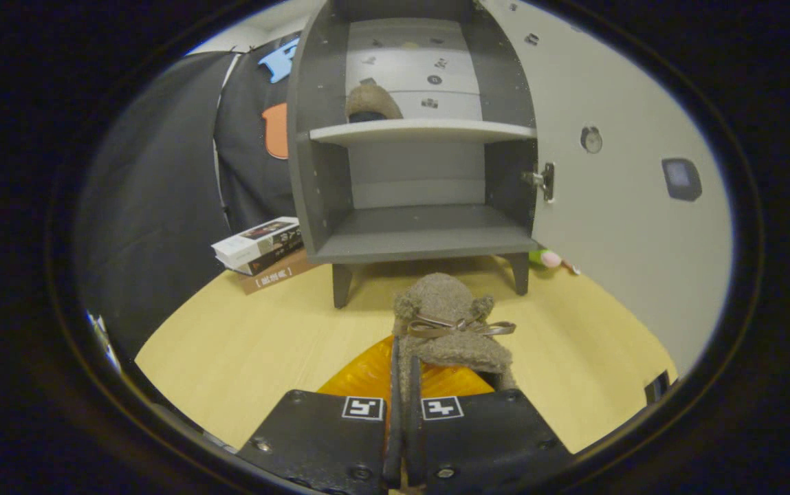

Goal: Open the shoe cabinet door, grab the shoes and put them into the shoe cabinet, then close the shoe cabinet door.

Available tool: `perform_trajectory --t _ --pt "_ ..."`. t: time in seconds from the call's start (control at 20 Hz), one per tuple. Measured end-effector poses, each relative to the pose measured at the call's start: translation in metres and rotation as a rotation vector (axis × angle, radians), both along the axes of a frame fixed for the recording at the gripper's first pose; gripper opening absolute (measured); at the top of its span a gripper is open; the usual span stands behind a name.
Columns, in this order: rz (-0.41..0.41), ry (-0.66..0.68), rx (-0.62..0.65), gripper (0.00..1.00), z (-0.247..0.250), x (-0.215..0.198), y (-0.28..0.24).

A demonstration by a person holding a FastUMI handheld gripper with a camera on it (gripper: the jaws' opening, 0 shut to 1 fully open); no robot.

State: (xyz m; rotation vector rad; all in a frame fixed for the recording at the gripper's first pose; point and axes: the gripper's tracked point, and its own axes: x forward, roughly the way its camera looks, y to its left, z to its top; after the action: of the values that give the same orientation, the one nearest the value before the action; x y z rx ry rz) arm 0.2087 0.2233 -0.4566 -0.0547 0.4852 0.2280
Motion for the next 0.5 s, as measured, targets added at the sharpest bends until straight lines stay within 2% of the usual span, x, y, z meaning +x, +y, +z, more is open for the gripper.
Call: perform_trajectory --t 0.5 --pt "0.057 -0.167 0.010 0.07 0.117 0.003 0.016"
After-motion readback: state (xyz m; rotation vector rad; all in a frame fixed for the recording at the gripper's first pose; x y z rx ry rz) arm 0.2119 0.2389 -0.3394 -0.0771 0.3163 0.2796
